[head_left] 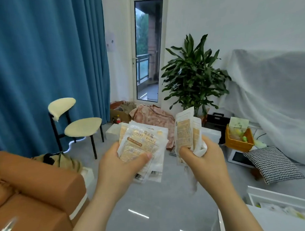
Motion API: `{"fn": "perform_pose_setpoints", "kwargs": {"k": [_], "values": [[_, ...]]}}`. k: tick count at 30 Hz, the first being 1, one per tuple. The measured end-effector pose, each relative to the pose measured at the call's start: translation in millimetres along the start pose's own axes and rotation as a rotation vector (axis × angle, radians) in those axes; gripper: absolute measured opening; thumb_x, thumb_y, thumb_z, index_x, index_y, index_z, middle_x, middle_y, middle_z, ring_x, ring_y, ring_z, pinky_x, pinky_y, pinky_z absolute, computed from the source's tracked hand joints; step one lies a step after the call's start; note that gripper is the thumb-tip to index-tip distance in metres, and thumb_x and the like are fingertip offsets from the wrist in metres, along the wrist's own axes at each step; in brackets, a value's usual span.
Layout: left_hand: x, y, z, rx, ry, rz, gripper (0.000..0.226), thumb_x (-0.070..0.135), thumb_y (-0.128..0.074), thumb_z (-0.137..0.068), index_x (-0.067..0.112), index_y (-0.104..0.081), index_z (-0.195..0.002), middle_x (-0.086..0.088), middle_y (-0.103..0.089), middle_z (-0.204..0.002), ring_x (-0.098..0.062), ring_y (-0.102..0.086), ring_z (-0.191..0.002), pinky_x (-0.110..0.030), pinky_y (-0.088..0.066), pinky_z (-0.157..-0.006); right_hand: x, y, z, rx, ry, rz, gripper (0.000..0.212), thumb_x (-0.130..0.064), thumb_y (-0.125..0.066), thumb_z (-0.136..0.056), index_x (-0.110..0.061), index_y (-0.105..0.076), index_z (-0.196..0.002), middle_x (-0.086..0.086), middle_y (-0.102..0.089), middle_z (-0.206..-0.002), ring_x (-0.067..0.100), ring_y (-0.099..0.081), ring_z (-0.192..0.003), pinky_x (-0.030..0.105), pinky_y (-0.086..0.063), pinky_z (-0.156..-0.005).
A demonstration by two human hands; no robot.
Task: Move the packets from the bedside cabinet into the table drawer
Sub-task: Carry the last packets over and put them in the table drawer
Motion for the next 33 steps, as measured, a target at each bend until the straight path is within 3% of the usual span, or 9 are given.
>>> {"fn": "perform_pose_setpoints", "kwargs": {"k": [6,12,17,22,27,31,33], "values": [[-8.6,-55.1,-110.7,-0.162,-0.014,0.031,0.035,0.017,-0.084,-0.066,0.023,-0.070,-0.097,0.010,-0.075,-0.088,-0.005,-0.071,-0.078,-0.021,-0.058,-0.062,37.6,-9.6,-81.3,0.107,-0.064,0.078,0.009,-0.007,-0.062,-0.077,-0.002,-0.058,-0.084,0.014,-0.058,-0.076,0.026,-0.051,-0.061,0.022,-0.041,-0.051],[-28.0,-135.0,-183.3,-0.284,-0.011,0.039,0.030,0.015,-0.084,-0.066,0.023,-0.071,-0.092,0.013,-0.075,-0.084,-0.002,-0.070,-0.075,-0.015,-0.054,-0.056,83.1,7.3,-144.8,0.168,-0.115,0.082,0.007,-0.007,-0.063,-0.078,-0.008,-0.058,-0.075,0.012,-0.057,-0.072,0.008,-0.046,-0.056,0.019,-0.039,-0.047],[-35.2,-213.5,-240.4,-0.359,-0.029,0.028,0.028,0.016,-0.084,-0.066,0.025,-0.071,-0.088,0.016,-0.074,-0.082,0.000,-0.070,-0.073,-0.020,-0.054,-0.061,136.0,38.4,-204.1,0.255,-0.137,0.055,0.015,-0.005,-0.063,-0.078,-0.004,-0.050,-0.070,0.011,-0.047,-0.061,0.009,-0.039,-0.055,0.022,-0.033,-0.048],[-27.8,-296.5,-292.4,-0.424,-0.072,0.022,0.028,0.014,-0.084,-0.067,0.025,-0.070,-0.088,0.018,-0.074,-0.082,0.001,-0.069,-0.072,-0.013,-0.053,-0.056,175.0,83.1,-269.4,0.317,-0.127,0.081,0.018,-0.007,-0.063,-0.077,-0.005,-0.048,-0.067,0.011,-0.046,-0.061,0.010,-0.038,-0.055,0.018,-0.032,-0.047],[-25.7,-370.2,-335.3,-0.492,-0.087,0.009,0.030,0.018,-0.084,-0.067,0.024,-0.071,-0.094,0.011,-0.075,-0.088,-0.005,-0.071,-0.080,-0.030,-0.058,-0.069,211.0,123.1,-323.1,0.360,-0.153,0.116,0.015,-0.021,-0.059,-0.069,-0.007,-0.053,-0.068,0.014,-0.052,-0.066,0.010,-0.041,-0.055,0.022,-0.034,-0.048],[-30.1,-421.0,-366.2,-0.552,-0.091,0.011,0.030,0.016,-0.083,-0.068,0.023,-0.070,-0.094,0.012,-0.075,-0.086,-0.002,-0.070,-0.077,-0.020,-0.057,-0.062,241.6,144.0,-354.6,0.411,-0.187,0.120,0.012,-0.010,-0.066,-0.077,-0.005,-0.057,-0.071,0.014,-0.056,-0.068,0.011,-0.045,-0.056,0.024,-0.038,-0.050],[-35.4,-446.5,-383.4,-0.593,-0.081,0.011,0.030,0.017,-0.083,-0.068,0.024,-0.070,-0.095,0.012,-0.075,-0.088,-0.004,-0.071,-0.079,-0.025,-0.057,-0.066,258.9,150.4,-370.8,0.430,-0.213,0.146,0.012,-0.008,-0.065,-0.078,-0.003,-0.056,-0.072,0.015,-0.056,-0.068,0.011,-0.043,-0.056,0.022,-0.036,-0.048]]}}
Point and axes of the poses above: each hand's wrist, its own z-axis away from the middle knuckle, its own y-axis out of the back of the hand, x = y × z, the point moved 6 cm from there along -z, towards the middle knuckle
